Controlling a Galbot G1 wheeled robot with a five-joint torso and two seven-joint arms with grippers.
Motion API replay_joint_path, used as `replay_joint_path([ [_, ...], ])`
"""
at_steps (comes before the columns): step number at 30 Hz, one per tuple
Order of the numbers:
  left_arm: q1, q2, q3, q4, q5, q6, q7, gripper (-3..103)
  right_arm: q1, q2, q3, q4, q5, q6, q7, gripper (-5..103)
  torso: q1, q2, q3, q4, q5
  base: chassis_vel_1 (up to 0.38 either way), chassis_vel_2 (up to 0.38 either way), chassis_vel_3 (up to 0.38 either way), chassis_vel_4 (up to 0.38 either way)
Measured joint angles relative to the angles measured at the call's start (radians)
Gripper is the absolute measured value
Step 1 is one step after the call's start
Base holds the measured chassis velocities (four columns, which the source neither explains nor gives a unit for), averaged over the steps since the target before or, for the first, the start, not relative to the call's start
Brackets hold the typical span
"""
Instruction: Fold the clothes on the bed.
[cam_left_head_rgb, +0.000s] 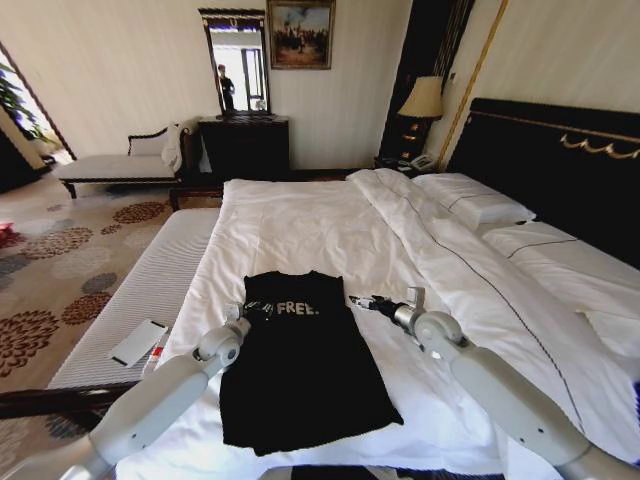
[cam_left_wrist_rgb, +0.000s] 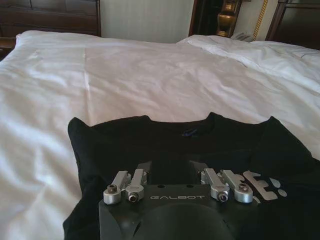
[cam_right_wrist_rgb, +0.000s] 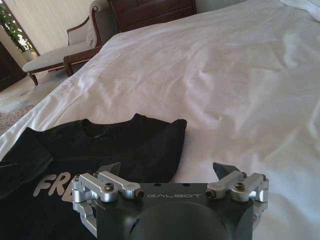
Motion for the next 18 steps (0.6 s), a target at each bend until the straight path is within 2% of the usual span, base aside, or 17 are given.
replay_joint_path([
  [4,0.048,0.021,-0.054,-0.025,0.014,-0.003,-0.005,66,0.001,-0.002,0.001,0.002,0.001,0.000,0.001,100,0.000,0.000,0.000,0.0002,-0.0001,0.000,0.000,0.000,0.000],
  [6,0.068,0.026,-0.071,-0.033,0.020,-0.004,-0.006,66,0.001,-0.003,0.002,0.004,0.001,0.000,0.002,100,0.000,0.000,0.000,0.0001,-0.0002,0.000,0.000,0.000,0.000],
  [8,0.115,0.040,-0.113,-0.054,0.032,-0.006,-0.007,76,-0.004,-0.003,0.011,0.012,-0.008,-0.001,0.007,100,0.000,0.000,0.000,0.0002,-0.0002,0.000,0.000,0.000,0.000],
  [9,0.115,0.040,-0.113,-0.054,0.032,-0.006,-0.007,76,-0.004,-0.003,0.011,0.012,-0.008,-0.001,0.007,100,0.000,0.000,0.000,0.0002,-0.0002,0.000,0.000,0.000,0.000],
  [12,0.181,0.054,-0.165,-0.091,0.042,-0.012,-0.009,92,-0.025,-0.010,0.033,0.028,-0.025,0.022,0.000,100,0.000,0.000,0.000,0.0003,-0.0002,0.000,0.000,0.000,0.000],
  [13,0.181,0.054,-0.165,-0.091,0.042,-0.012,-0.009,92,-0.025,-0.010,0.033,0.028,-0.025,0.022,0.000,100,0.000,0.000,0.000,0.0003,-0.0002,0.000,0.000,0.000,0.000],
  [15,0.218,0.058,-0.197,-0.113,0.056,-0.020,-0.008,99,-0.049,-0.018,0.052,0.042,-0.035,0.039,-0.006,100,0.000,0.000,0.000,-0.0001,-0.0003,0.000,0.000,0.000,0.000],
  [18,0.251,0.062,-0.232,-0.124,0.080,-0.031,0.009,100,-0.078,-0.028,0.079,0.060,-0.049,0.041,-0.009,100,0.000,0.000,0.000,0.0001,-0.0001,0.000,0.000,0.000,0.000],
])
